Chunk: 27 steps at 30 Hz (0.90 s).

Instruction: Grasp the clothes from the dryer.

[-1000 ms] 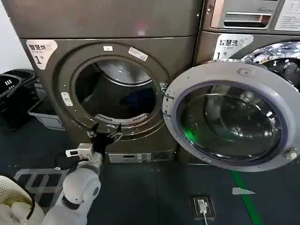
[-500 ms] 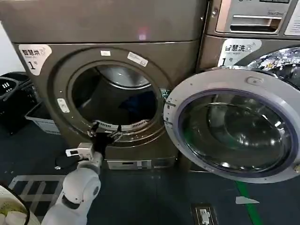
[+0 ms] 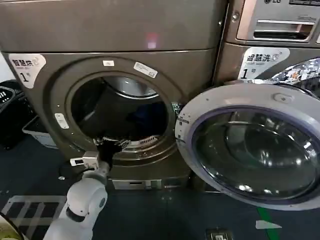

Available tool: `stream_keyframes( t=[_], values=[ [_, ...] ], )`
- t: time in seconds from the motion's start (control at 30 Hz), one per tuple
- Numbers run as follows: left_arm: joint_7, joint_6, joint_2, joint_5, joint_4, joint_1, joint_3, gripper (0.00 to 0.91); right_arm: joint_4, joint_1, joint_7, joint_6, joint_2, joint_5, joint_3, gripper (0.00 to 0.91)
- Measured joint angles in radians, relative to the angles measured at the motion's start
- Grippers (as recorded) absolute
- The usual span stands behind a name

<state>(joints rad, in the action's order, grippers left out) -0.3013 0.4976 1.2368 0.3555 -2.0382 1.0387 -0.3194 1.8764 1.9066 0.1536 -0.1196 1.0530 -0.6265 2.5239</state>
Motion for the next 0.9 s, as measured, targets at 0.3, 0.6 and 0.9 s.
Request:
stream_keyframes(
  t=[0.3, 0.6, 0.9],
  values=[
    [0.0, 0.0, 0.002, -0.001, 0.004, -0.006, 0.002, 0.907, -0.003, -0.001, 0.003, 0.001, 0.001, 0.0, 0.001, 0.907],
    [0.0, 0.002, 0.0, 0.0, -0.001, -0.004, -0.001, 0.907, -0.003, -0.004, 0.007, 0.002, 0.001, 0.0, 0.0, 0.907],
    [0.0, 0.003, -0.004, 0.0, -0.006, -0.001, -0.002, 0.907, -0.002, -0.002, 0.009, 0.003, 0.001, 0.0, 0.002, 0.907]
  ],
)
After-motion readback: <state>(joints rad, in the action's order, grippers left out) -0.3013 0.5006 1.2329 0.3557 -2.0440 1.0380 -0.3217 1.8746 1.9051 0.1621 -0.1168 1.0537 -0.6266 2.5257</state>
